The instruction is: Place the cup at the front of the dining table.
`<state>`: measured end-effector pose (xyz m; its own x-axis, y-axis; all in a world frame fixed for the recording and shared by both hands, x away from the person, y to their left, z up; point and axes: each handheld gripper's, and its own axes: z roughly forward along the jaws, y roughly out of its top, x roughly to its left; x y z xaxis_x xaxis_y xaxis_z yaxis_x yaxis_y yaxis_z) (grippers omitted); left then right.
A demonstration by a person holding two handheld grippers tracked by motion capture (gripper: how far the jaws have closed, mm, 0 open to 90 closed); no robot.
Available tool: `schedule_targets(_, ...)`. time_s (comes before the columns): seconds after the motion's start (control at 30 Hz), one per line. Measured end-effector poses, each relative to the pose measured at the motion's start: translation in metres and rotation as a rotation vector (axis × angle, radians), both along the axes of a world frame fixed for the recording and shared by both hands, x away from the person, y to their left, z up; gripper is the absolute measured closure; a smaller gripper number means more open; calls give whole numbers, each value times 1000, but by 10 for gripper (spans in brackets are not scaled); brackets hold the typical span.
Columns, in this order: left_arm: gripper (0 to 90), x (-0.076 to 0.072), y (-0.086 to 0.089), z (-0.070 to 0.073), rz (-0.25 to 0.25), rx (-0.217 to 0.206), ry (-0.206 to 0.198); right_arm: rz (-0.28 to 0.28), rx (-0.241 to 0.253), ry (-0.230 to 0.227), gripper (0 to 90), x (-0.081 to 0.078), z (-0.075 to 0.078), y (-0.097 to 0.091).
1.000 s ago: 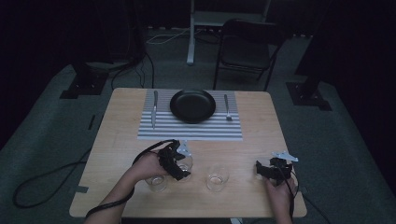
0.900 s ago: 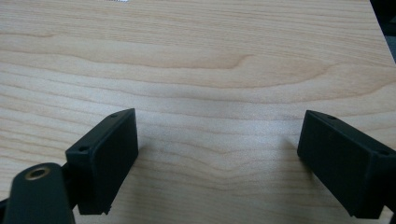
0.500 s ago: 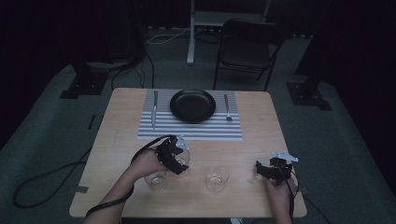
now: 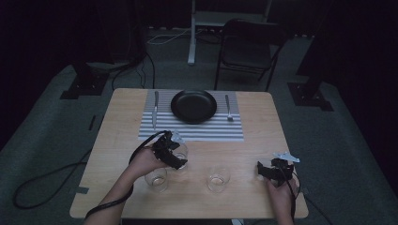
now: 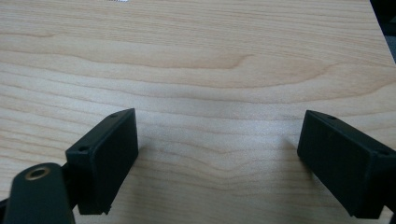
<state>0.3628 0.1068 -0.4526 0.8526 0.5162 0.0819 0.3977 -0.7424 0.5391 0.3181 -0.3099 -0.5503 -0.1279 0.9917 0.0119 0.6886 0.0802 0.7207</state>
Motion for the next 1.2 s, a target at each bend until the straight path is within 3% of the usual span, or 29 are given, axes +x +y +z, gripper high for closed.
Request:
schedule_targets(0.1, 182, 3, 3, 0, 17, 18, 6, 0, 0, 0, 118, 0, 0, 0)
schedule_targets(0.3, 182, 9, 10, 0, 49, 15, 7, 0, 0, 0, 118, 0, 0, 0)
schedule_targets(0.6, 182, 22, 22, 4, 137, 7, -4, 0, 0, 0, 119, 0, 0, 0)
schedule_targets(0.87, 182, 34, 25, 5, 159, 38, -4, 0, 0, 0, 119, 0, 0, 0)
schedule_targets(1.2, 182, 50, 30, 10, 222, 27, -16, 0, 0, 0, 119, 0, 0, 0)
